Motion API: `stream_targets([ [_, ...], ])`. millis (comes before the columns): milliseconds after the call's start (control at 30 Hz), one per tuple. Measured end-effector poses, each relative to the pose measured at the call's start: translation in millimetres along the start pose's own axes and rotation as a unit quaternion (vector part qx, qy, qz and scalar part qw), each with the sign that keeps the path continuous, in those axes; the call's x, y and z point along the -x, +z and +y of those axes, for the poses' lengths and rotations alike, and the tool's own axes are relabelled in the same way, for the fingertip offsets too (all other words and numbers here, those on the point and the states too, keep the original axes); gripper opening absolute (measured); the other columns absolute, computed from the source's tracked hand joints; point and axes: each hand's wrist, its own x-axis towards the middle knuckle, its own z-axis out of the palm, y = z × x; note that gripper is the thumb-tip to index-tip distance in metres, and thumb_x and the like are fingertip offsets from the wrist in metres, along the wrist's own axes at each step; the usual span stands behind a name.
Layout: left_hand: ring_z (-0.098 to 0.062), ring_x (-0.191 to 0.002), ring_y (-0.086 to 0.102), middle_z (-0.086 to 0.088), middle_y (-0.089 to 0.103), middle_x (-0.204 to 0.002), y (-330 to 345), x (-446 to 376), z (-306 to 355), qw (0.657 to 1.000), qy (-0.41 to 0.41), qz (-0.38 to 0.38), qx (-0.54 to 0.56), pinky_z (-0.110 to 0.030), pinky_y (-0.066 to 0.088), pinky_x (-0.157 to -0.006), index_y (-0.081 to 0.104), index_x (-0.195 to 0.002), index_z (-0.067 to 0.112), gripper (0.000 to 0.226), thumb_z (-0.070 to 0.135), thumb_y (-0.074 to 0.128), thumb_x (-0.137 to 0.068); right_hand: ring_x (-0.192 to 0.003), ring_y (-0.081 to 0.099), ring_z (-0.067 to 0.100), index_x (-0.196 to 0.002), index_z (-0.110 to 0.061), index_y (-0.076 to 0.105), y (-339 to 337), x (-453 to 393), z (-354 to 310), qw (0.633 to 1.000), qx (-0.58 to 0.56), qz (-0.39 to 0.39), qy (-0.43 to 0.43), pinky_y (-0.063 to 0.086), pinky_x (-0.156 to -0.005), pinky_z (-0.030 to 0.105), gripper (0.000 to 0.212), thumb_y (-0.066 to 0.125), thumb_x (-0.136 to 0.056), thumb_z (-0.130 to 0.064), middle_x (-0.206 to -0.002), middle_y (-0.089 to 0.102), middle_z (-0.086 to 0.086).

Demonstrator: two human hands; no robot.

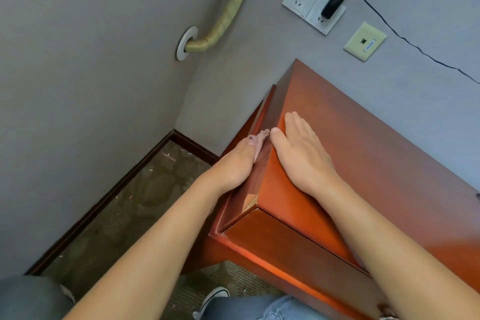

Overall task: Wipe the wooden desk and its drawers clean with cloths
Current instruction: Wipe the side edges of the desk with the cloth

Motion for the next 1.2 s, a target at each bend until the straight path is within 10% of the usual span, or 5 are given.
stream_targets([
  [100, -0.004, -0.138, 0.048, -0.016, 0.025, -0.144, 7.1, 3.7, 11.1, 0.991, 0.004, -0.006, 0.131, -0.032, 0.028, -0.123, 0.044, -0.154, 0.038, 0.043, 0.037, 0.027, -0.114, -0.156, -0.008, 0.006, -0.164, -0.025, -0.001, 0.8, 2.7, 2.9, 1.0, 0.002, -0.011, -0.005, 0.001, -0.128, 0.035, 0.064, 0.012, -0.107, -0.052, -0.171, -0.007, -0.008],
  [133, 0.004, -0.127, 0.054, 0.022, 0.052, -0.128, 10.0, 5.9, 14.7, 0.987, 0.009, 0.004, 0.159, -0.027, 0.032, -0.119, 0.048, -0.145, 0.044, 0.039, 0.032, 0.033, -0.112, -0.155, -0.009, 0.005, -0.164, -0.026, -0.002, 0.8, 2.4, 3.6, 1.0, 0.0, -0.015, -0.006, -0.001, -0.128, 0.034, 0.063, 0.011, -0.107, -0.05, -0.171, -0.008, -0.009],
  [400, 0.004, -0.153, 0.015, 0.021, 0.023, -0.167, -1.5, -37.7, -13.2, 1.0, -0.004, 0.003, -0.008, -0.033, 0.009, -0.129, 0.027, -0.161, 0.042, 0.059, 0.06, 0.01, -0.108, -0.154, -0.011, 0.002, -0.164, -0.029, -0.002, -0.7, 6.0, 0.6, 0.999, -0.019, -0.028, -0.004, -0.003, -0.126, 0.03, 0.062, 0.018, -0.107, -0.046, -0.17, -0.009, -0.013],
  [633, -0.015, -0.152, 0.037, 0.015, 0.045, -0.159, 14.0, -100.8, -46.0, 0.992, -0.013, -0.063, 0.107, -0.03, 0.036, -0.12, 0.04, -0.158, 0.034, 0.062, 0.063, 0.039, -0.103, -0.111, 0.053, 0.012, -0.109, -0.027, 0.068, -31.9, -57.6, 24.8, 0.994, -0.066, 0.08, -0.036, 0.041, -0.091, 0.034, 0.027, 0.042, -0.103, -0.033, -0.116, 0.06, -0.012],
  [1200, 0.006, -0.14, 0.036, 0.026, 0.041, -0.148, -1.0, -145.3, 20.5, 0.998, -0.033, 0.027, 0.044, -0.021, 0.023, -0.119, 0.045, -0.155, 0.032, 0.05, 0.044, 0.021, -0.114, -0.138, 0.04, 0.03, -0.139, -0.013, 0.047, -10.6, -198.8, 55.6, 0.996, 0.014, 0.044, 0.077, 0.035, -0.113, 0.055, 0.066, 0.015, -0.096, -0.051, -0.149, 0.045, 0.01],
])
